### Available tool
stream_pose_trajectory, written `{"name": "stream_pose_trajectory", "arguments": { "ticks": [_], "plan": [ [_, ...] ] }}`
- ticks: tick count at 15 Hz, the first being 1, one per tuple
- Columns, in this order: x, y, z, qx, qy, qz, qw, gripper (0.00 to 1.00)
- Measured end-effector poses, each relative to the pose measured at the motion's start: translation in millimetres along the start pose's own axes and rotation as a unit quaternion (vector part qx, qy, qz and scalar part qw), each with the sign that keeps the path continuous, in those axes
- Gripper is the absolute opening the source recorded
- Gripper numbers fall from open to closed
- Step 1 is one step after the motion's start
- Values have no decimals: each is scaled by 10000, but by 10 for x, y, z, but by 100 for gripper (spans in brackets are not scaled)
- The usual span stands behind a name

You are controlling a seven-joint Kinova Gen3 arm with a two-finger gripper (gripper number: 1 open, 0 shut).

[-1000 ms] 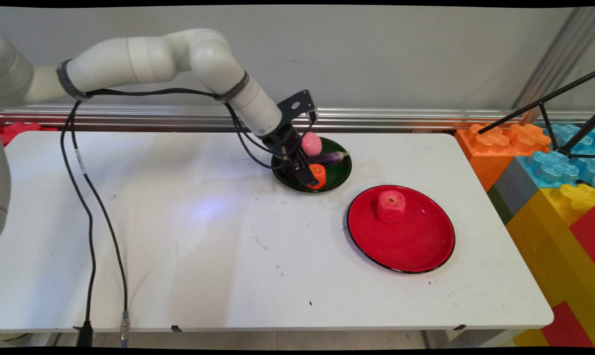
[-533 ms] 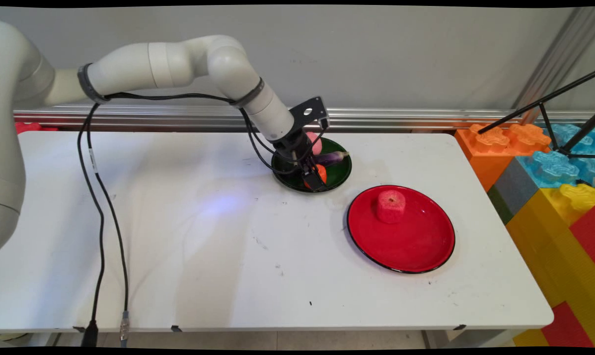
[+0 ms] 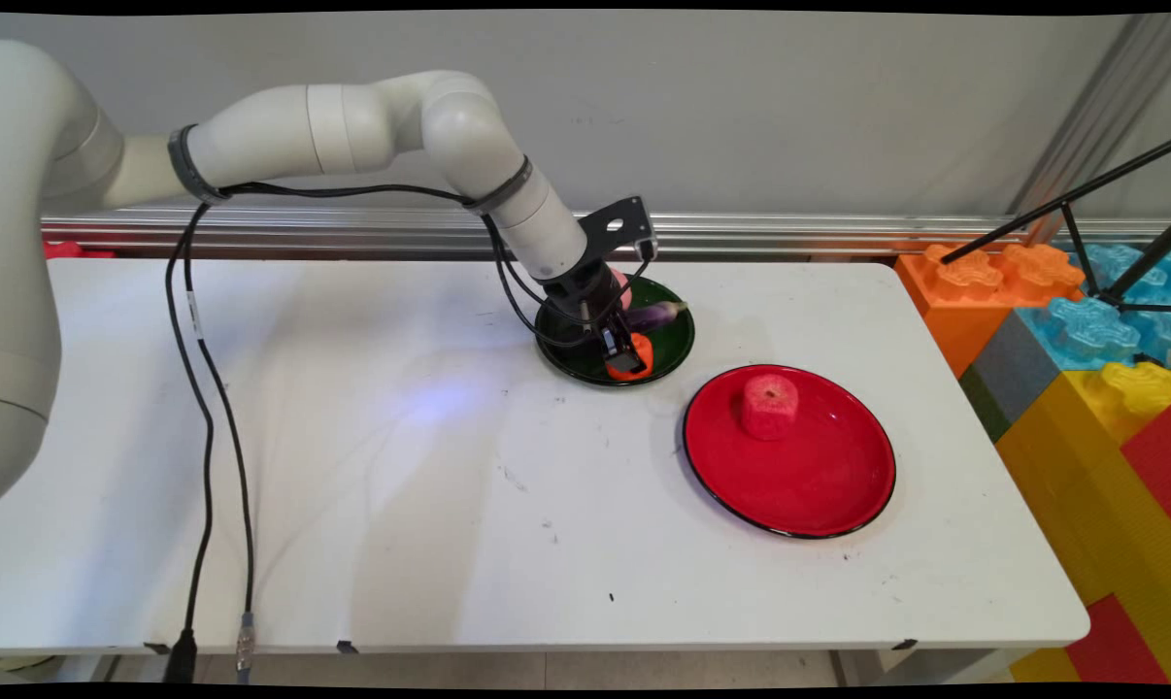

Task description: Place the picked object on the table

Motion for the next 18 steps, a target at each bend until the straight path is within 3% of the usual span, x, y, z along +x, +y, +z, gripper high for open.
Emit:
{"name": "stream_pose_trajectory", "arguments": {
  "ticks": [9, 14, 18],
  "plan": [
    [199, 42, -234, 133, 103, -32, 9999, 0],
    [390, 87, -669, 286, 319, -104, 9990, 0],
    [492, 258, -963, 192, 460, -146, 9987, 0]
  ]
}}
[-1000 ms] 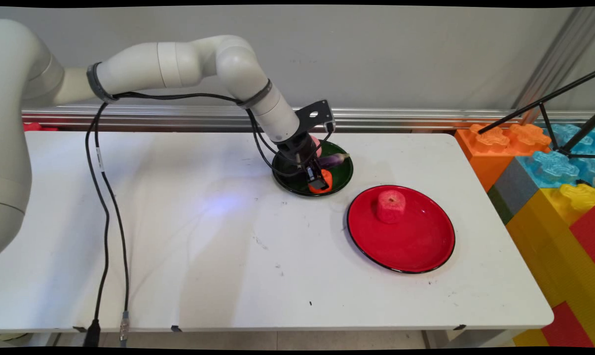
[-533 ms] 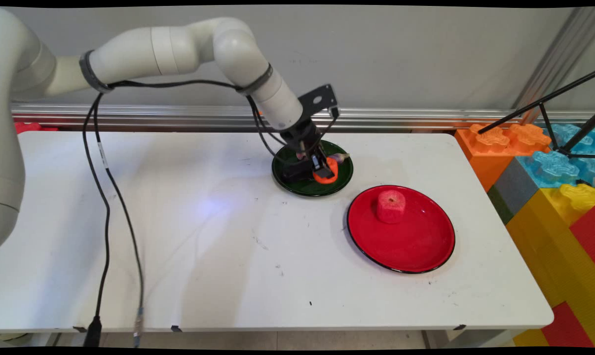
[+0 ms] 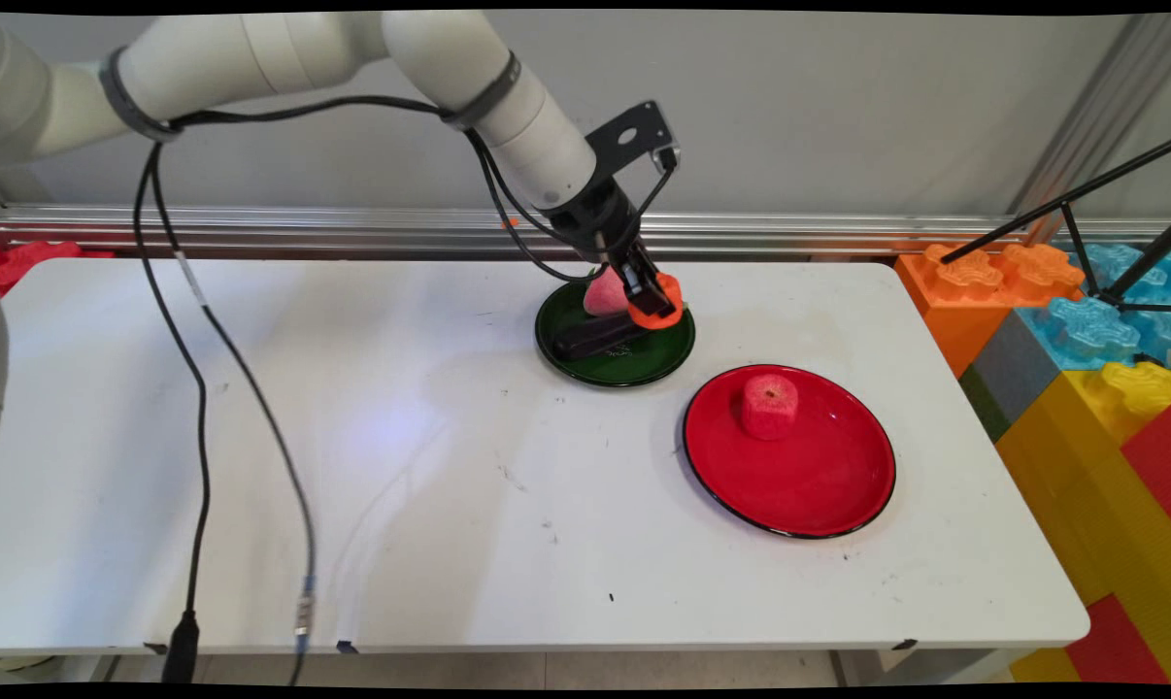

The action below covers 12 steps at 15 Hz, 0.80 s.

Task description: Place the picked object on the table

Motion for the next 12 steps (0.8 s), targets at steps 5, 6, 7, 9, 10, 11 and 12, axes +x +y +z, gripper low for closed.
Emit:
{"name": "stream_pose_trajectory", "arguments": {
  "ticks": [5, 6, 7, 9, 10, 11, 12],
  "plan": [
    [30, 456, -281, -477, 102, 126, 9987, 0],
    [12, 555, -319, -593, 106, 171, 9980, 0],
    [-10, 643, -350, -692, 108, 220, 9973, 0],
    [-54, 732, -379, -781, 100, 283, 9965, 0],
    [-96, 770, -394, -801, 82, 324, 9962, 0],
    [-138, 794, -397, -810, 55, 355, 9961, 0],
    [-205, 806, -392, -804, 11, 375, 9961, 0]
  ]
}}
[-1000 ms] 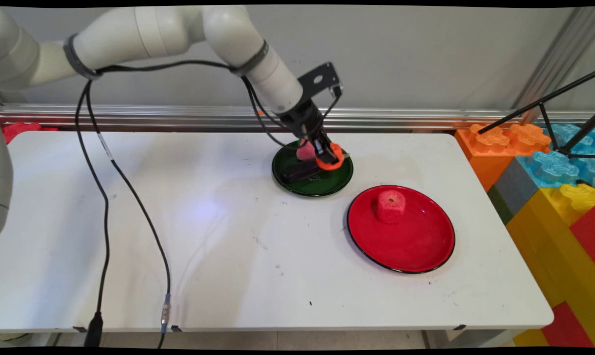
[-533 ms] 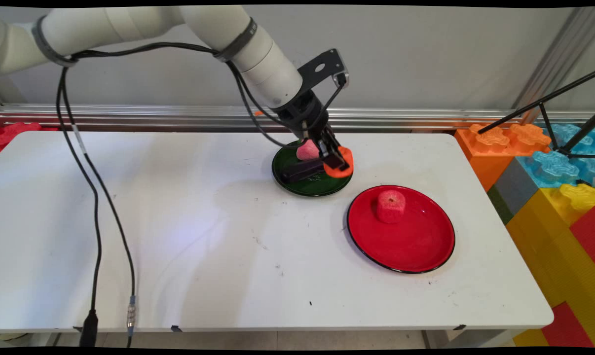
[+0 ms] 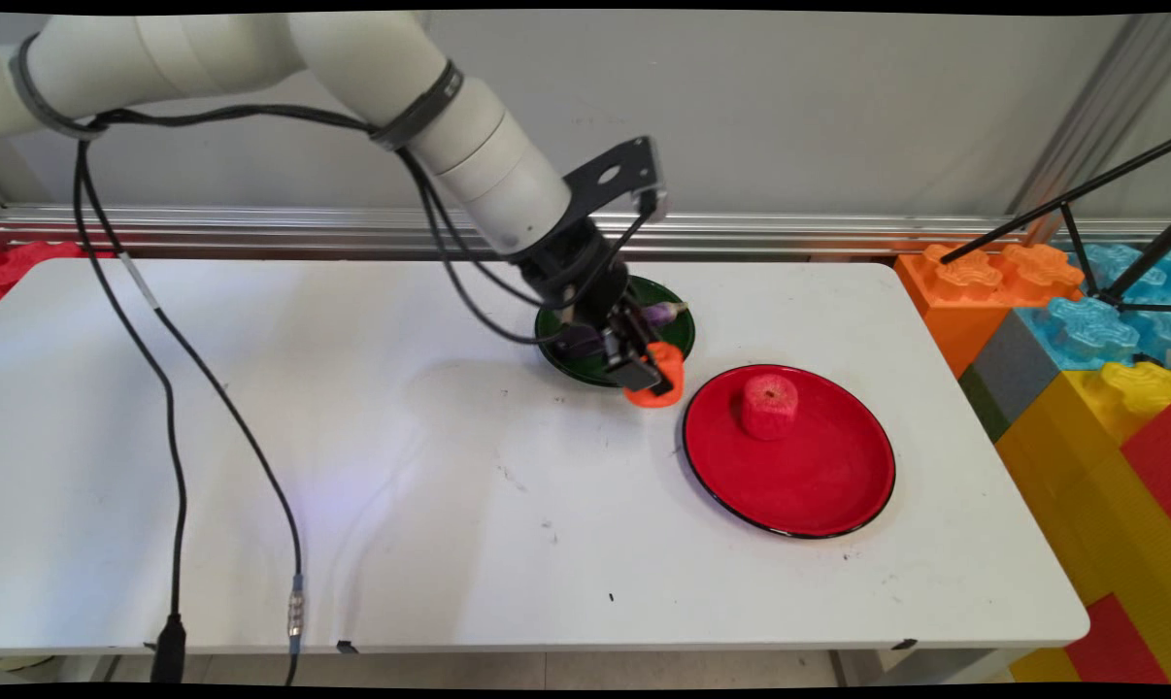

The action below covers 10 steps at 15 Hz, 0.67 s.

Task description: Place the picked object on the table

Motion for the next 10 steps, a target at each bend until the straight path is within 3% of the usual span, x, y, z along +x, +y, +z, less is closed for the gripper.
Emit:
{"name": "stream_pose_trajectory", "arguments": {
  "ticks": [10],
  "plan": [
    [-841, 120, 266, -70, -326, 185, 9993, 0]
  ]
}}
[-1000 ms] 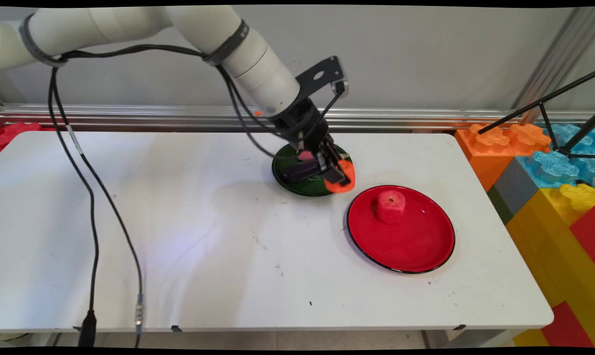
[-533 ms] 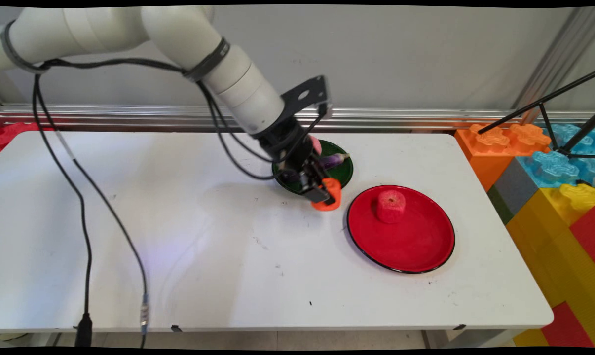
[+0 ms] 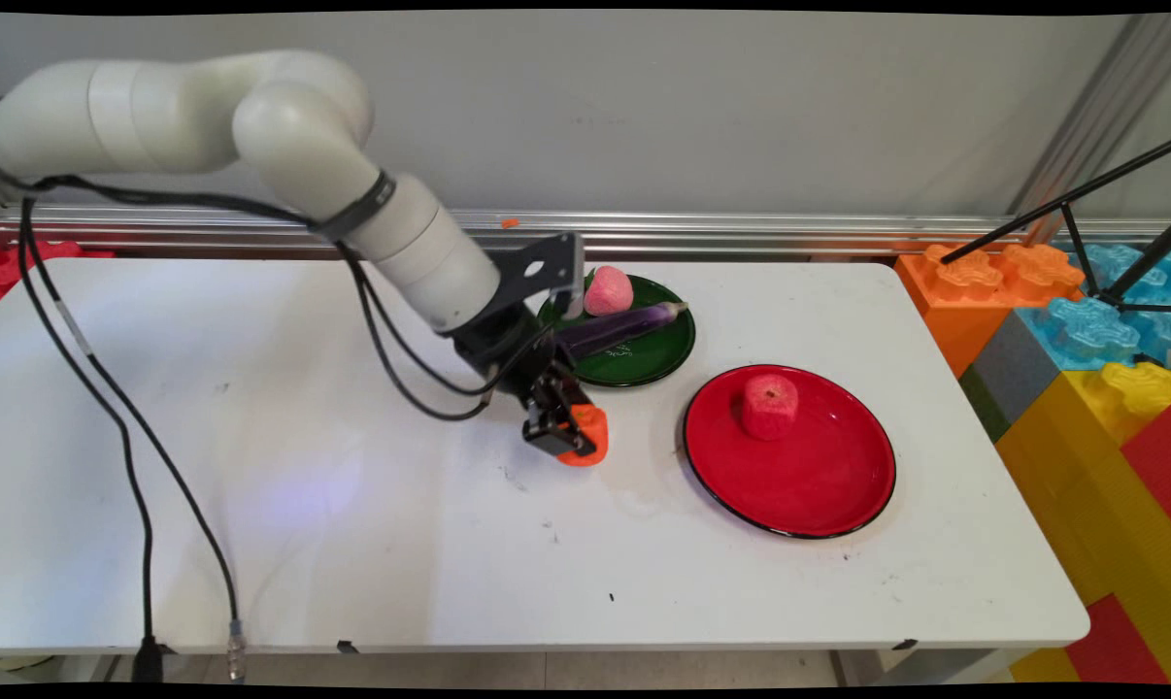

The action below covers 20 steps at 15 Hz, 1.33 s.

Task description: Place the picked object on the table

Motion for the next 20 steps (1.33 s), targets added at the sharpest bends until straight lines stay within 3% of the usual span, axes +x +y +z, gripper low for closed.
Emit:
{"name": "stream_pose_trajectory", "arguments": {
  "ticks": [16, 17, 20],
  "plan": [
    [-528, 36, 407, 68, 173, 531, 9984, 0],
    [-543, 43, 410, 57, 175, 580, 9981, 100],
    [-570, 61, 405, 25, 179, 703, 9974, 100]
  ]
}}
